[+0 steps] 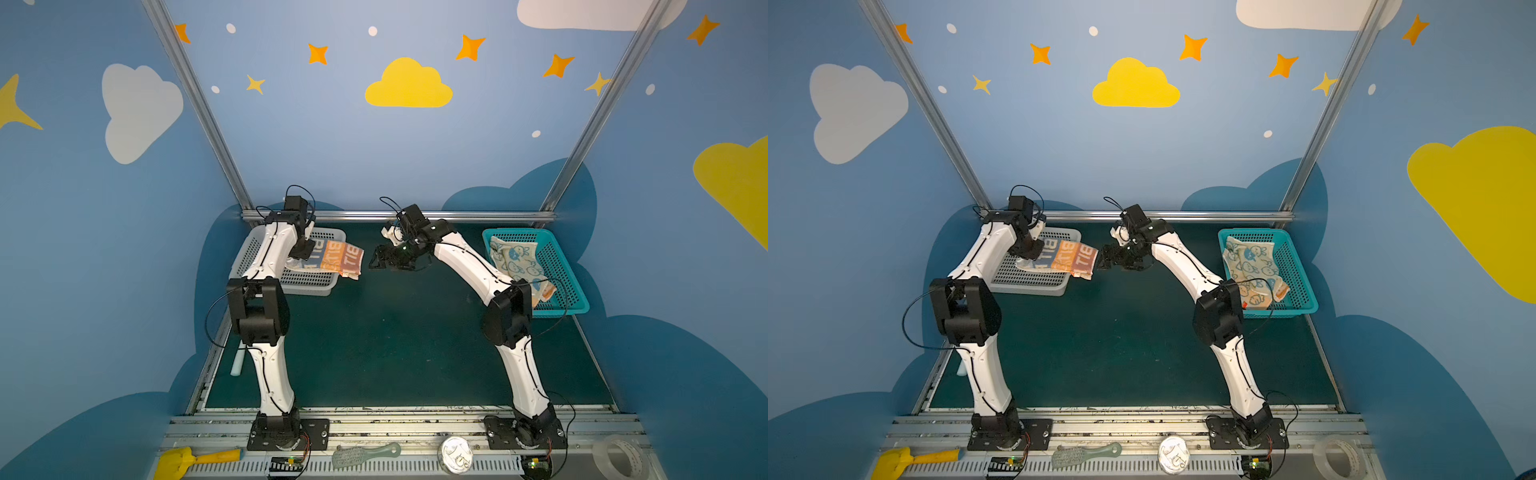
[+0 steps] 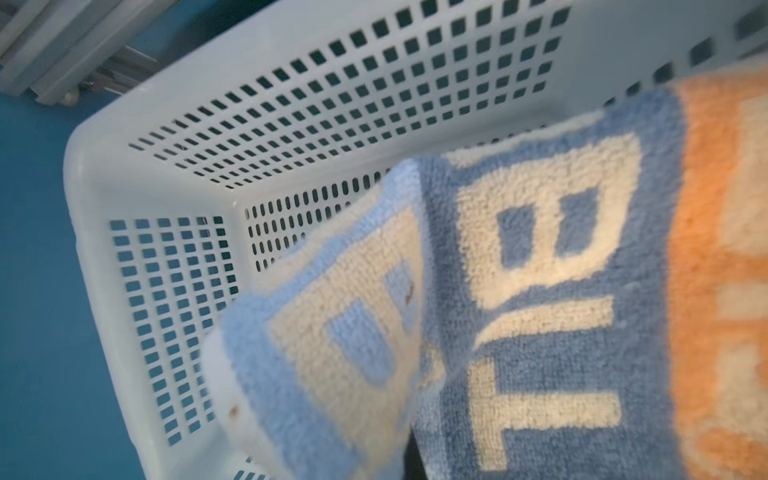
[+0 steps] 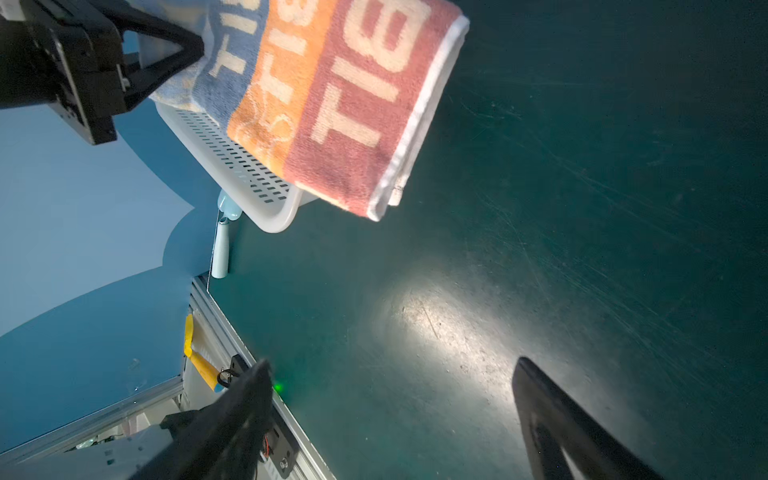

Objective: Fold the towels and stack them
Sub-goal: 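Carry the folded towel with both grippers and lower it into the white basket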

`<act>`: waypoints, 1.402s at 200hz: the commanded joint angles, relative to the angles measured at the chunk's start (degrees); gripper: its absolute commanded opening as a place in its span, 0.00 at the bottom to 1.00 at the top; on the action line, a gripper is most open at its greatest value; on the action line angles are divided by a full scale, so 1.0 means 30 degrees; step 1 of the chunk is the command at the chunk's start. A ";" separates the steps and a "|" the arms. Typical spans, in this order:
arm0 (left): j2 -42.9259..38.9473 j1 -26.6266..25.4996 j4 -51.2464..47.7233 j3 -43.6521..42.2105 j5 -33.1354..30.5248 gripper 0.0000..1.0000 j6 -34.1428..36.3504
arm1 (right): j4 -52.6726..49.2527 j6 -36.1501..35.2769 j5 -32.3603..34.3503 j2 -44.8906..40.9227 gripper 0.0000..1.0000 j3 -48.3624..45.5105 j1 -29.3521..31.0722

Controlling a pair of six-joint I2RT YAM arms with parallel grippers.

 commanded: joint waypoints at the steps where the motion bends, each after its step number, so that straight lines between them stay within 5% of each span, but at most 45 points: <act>1: 0.0193 0.0380 0.1057 0.0257 0.0395 0.03 0.1144 | -0.0028 -0.0472 0.0271 0.0604 0.90 0.0846 0.0228; 122: 0.2769 0.1141 0.2162 0.0941 -0.1215 0.03 0.3691 | 0.1961 -0.1079 0.0310 0.1117 0.91 0.1739 0.0825; 280: 0.5042 0.2937 0.2195 0.2454 -0.1193 0.03 0.3305 | 0.2291 -0.1204 0.0485 0.0506 0.91 0.0100 0.0554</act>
